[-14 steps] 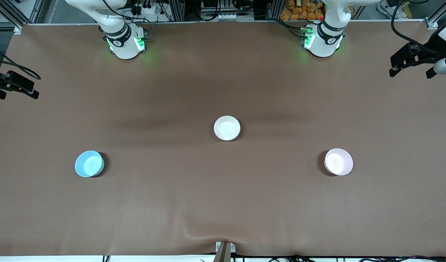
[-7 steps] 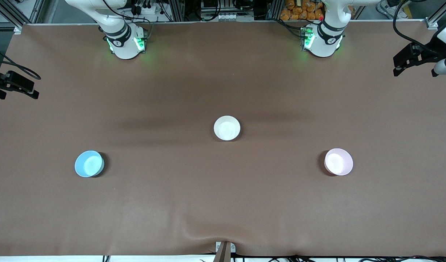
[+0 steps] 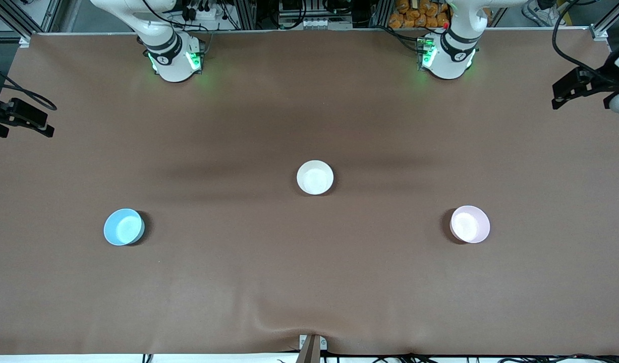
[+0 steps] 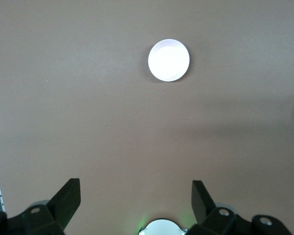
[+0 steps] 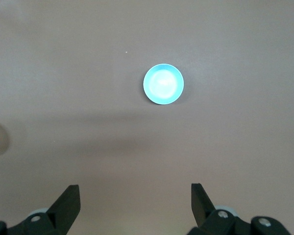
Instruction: Stack pink and blue bowls on white bowl
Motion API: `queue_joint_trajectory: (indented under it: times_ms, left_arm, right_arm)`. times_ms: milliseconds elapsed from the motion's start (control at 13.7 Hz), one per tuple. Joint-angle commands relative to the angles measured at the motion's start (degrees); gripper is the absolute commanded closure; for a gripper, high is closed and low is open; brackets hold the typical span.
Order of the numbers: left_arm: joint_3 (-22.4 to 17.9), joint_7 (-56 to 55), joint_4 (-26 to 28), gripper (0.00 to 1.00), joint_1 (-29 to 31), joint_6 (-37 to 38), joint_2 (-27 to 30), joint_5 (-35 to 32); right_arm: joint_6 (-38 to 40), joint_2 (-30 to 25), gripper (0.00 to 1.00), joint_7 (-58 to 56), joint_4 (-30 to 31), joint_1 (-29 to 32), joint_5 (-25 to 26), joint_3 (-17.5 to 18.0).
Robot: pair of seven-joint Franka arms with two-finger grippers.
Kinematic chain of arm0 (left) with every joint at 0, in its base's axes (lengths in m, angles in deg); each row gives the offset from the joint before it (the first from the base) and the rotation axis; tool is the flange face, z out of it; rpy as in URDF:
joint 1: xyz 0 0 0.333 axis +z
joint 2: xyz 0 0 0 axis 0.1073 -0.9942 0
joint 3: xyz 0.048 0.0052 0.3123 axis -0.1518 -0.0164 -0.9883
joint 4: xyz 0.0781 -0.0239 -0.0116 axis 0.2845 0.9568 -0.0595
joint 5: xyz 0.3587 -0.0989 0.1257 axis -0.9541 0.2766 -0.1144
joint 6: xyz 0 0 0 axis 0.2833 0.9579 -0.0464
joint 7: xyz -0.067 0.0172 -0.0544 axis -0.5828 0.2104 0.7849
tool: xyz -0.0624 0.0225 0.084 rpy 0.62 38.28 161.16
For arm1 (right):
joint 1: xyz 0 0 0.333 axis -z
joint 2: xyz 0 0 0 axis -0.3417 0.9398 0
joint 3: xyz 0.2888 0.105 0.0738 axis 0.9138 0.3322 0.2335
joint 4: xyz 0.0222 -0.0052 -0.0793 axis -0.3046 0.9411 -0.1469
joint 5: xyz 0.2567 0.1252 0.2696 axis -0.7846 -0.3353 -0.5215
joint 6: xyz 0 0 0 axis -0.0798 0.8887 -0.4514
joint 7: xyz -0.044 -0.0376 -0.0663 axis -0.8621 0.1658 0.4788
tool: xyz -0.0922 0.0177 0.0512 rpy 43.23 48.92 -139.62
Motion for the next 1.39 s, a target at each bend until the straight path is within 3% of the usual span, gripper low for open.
queue_joint_trajectory:
  times_ms: [0, 950, 1315]
  left_arm:
    - [0.2, 0.8, -0.4, 0.00, 0.9, 1.5, 0.4, 0.5]
    - [0.2, 0.5, 0.5, 0.00, 1.7, 1.7, -0.3, 2.2]
    - [0.2, 0.4, 0.1, 0.00, 1.7, 0.1, -4.3, 3.7]
  right_arm:
    - [0.1, -0.1, 0.00, 0.0, -0.4, -0.1, 0.0, 0.0]
    - [0.1, -0.1, 0.00, 0.0, -0.4, -0.1, 0.0, 0.0]
    - [0.2, -0.1, 0.00, 0.0, -0.4, -0.1, 0.0, 0.0]
